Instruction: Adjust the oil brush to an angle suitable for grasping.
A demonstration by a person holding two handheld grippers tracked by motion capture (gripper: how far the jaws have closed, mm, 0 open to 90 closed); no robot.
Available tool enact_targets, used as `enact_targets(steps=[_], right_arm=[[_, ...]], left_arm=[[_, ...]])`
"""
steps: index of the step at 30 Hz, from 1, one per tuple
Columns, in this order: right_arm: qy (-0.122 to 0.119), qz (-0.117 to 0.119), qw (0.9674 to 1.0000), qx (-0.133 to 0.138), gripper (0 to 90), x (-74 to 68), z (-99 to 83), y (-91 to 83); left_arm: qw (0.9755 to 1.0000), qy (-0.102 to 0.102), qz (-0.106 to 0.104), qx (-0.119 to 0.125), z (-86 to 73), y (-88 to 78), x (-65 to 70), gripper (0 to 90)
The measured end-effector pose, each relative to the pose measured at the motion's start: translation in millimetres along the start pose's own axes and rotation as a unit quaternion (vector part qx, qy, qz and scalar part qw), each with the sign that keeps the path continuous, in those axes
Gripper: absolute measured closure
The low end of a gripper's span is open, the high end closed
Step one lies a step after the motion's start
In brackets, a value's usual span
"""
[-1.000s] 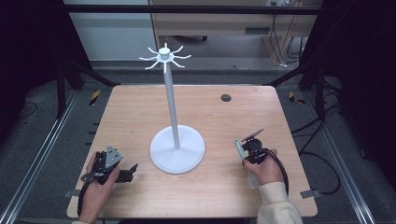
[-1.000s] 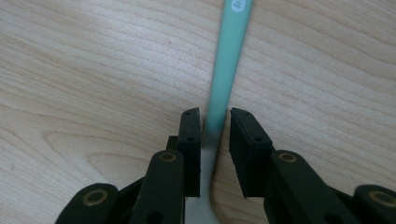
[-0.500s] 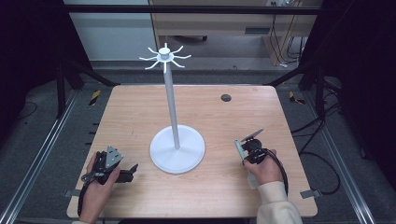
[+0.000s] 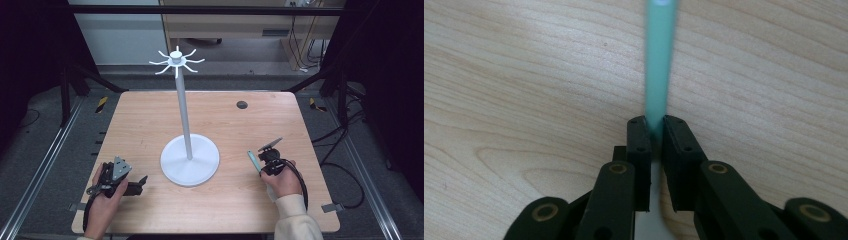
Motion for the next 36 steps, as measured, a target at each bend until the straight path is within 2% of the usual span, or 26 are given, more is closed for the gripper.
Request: enact_targets(steps=[4, 12, 13, 15, 19, 23, 29, 32, 36], right_arm=[[-0.007, 0.005, 0.9999, 0.006, 82.6, -3.7, 3.8, -4.0], [-0.012, 0.016, 0.9993, 0.033, 82.6, -4.2, 10.4, -14.5], [-0.023, 0.023, 0.9989, 0.036, 82.6, -4.9, 11.6, -17.3], [-0.028, 0.026, 0.9983, 0.045, 82.6, -4.7, 15.0, -19.9], [-0.032, 0.031, 0.9971, 0.062, 82.6, -5.2, 21.2, -25.0], [-0.039, 0.041, 0.9928, 0.106, 82.6, -6.1, 28.2, -38.2], [-0.039, 0.043, 0.9879, 0.144, 82.5, -2.2, 33.6, -53.1], [-0.031, 0.04, 0.9861, 0.158, 82.6, -0.6, 35.7, -56.2], [-0.032, 0.028, 0.9836, 0.175, 82.6, 1.2, 39.8, -61.3]], left_arm=[[1.0, 0.002, -0.001, -0.002, -0.6, 1.2, -0.1, 3.2], [1.0, -0.006, 0.005, -0.001, -1.2, 1.0, -4.9, 3.2], [0.9999, -0.009, 0.008, 0.0, -1.0, 0.2, -6.4, 3.1], [0.9999, -0.008, 0.009, 0.0, -1.3, -0.3, -7.3, 3.1], [0.9998, -0.019, 0.011, 0.003, -0.9, -1.0, -10.4, 3.1], [0.999, -0.041, 0.014, 0.013, 1.4, -6.5, -15.8, 3.1], [0.9979, -0.059, 0.018, 0.021, -0.1, -10.8, -22.2, 3.0], [0.9978, -0.06, 0.018, 0.022, 0.0, -9.5, -22.4, 3.1], [0.9987, -0.045, 0.018, 0.015, -1.1, -6.3, -19.9, 3.1]])
Point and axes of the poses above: each handheld gripper's, and its own axes: y roughly forward along the jaws, z roughly out of its top, x roughly to its right, the point moved 10 cm from there along y, roughly forward along the jaws, and after that the axes turned 4 degrees about z, right-handed, at the moved point
